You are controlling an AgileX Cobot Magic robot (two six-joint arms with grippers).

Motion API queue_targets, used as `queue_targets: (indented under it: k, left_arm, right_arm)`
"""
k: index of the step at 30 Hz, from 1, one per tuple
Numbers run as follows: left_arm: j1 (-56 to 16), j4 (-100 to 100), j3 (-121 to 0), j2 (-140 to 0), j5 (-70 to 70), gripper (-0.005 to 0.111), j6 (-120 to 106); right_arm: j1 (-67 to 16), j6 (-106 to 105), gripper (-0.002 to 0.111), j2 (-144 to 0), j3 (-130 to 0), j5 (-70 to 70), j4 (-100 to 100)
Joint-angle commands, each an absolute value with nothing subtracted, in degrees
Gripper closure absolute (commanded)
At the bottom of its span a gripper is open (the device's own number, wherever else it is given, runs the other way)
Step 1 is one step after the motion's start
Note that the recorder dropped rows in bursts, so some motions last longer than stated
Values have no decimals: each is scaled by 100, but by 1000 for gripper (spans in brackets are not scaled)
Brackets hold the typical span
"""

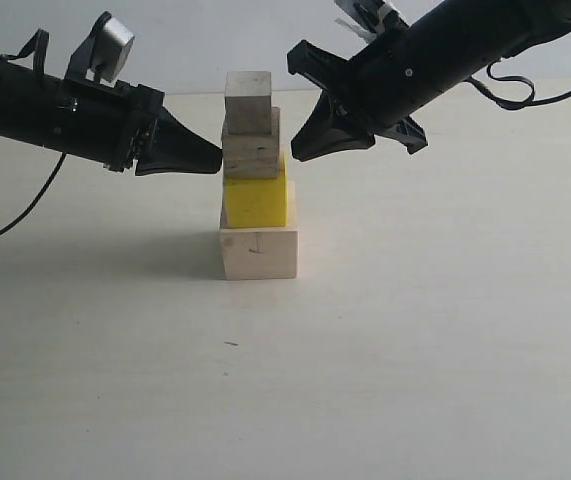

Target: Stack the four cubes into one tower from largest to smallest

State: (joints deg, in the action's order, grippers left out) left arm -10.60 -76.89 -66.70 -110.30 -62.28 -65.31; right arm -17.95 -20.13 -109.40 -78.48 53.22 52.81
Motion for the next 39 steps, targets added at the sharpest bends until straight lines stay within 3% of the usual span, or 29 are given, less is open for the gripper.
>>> queue_targets:
  k: [1,39]
  left_arm:
    - [-1095,-7708,-6651,-10986,-6282,107,-6528]
    - [-1256,-7544,-6651,-10986,-6089,107,-6541]
  right_arm:
    - [-1785,-2043,108,-10871,-7824,5309,5262]
    - [-1785,-2097,108,-10871,-7824,5342,5180]
